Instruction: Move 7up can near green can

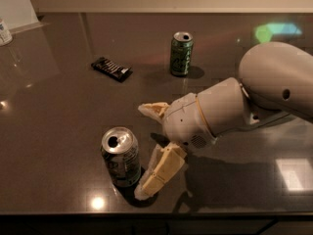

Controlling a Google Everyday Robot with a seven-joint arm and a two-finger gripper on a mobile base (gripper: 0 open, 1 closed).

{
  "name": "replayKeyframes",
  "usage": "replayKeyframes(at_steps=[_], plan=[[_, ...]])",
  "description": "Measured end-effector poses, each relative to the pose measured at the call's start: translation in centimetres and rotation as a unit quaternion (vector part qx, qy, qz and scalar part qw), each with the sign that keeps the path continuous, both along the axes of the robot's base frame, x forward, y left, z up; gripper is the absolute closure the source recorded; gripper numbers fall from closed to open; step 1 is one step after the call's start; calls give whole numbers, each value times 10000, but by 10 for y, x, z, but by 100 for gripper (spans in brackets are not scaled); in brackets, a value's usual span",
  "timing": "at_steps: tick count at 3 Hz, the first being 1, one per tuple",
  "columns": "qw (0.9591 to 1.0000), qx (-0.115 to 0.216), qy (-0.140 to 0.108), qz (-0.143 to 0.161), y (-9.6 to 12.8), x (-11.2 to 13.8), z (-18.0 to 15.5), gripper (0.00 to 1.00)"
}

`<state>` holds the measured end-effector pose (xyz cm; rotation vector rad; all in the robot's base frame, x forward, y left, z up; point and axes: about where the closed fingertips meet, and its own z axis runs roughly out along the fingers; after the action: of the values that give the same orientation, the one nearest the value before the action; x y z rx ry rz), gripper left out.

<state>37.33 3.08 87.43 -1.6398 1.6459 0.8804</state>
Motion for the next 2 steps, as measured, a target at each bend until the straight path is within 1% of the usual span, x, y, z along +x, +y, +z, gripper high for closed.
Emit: replayKeyframes(at_steps=[1, 2], plan=[[9997, 239, 41, 42, 12, -3, 0, 0], [9988, 459, 124, 86, 23, -4, 1, 18]])
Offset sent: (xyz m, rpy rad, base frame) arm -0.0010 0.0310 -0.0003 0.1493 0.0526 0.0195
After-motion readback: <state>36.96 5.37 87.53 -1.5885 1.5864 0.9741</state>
